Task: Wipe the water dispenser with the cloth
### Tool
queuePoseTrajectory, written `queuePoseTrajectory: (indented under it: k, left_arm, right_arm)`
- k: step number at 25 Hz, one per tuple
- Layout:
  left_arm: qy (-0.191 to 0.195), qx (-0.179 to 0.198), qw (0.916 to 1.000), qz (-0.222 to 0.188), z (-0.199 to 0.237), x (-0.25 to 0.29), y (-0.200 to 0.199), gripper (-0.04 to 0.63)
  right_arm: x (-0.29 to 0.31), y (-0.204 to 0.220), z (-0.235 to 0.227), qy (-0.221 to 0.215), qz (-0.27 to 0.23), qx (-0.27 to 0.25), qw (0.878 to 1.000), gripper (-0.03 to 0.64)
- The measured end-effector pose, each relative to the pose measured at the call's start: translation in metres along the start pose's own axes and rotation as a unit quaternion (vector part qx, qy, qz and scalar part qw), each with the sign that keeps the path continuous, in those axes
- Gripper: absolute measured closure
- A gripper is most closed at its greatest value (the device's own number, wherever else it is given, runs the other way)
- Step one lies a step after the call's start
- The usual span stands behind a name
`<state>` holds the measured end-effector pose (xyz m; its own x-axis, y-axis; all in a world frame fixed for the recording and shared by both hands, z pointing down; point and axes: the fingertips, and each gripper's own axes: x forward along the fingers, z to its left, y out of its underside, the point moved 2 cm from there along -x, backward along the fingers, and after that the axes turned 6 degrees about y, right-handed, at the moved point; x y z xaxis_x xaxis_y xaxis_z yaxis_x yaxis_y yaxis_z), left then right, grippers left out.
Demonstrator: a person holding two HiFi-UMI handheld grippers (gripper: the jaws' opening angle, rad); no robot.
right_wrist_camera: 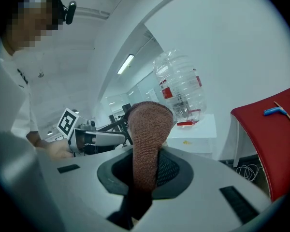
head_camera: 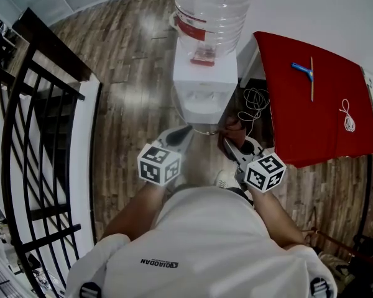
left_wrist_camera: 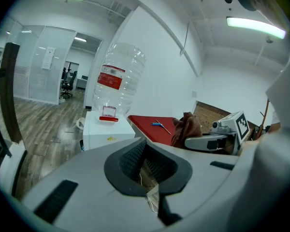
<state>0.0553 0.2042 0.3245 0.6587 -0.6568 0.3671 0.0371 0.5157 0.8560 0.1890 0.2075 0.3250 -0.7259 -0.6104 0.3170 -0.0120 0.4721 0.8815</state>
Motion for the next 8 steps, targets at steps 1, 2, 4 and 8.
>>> queuePoseTrajectory:
  k: [1, 2, 4, 8]
  left_arm:
    - [0.000, 0.000, 1.0000, 0.000, 0.0000, 0.0004, -0.0001, 0.606]
    - [0.000, 0.000, 1.0000, 0.000, 0.0001, 0.0007, 0.0000, 0.606]
    - [0.000, 0.001, 1.0000, 0.001, 0.0006, 0.0017, -0.0002, 0.606]
    - [0.000, 0.003, 1.0000, -0.002, 0.0007, 0.0035, -0.0021, 0.606]
  right_arm:
    - [-0.0007, 0.0003, -0.0002, 0.001, 0.000, 0.000, 1.000, 0.558]
    - [-0.0014, 0.0005, -0.0002, 0.002, -0.001, 0.000, 1.000, 0.558]
    - [-0.0025, 0.0011, -0.0005, 0.003, -0.003, -0.001, 1.000, 0.558]
    - [-0.0034, 0.0032, -0.0043, 0.006, -0.004, 0.003, 1.000, 0.558]
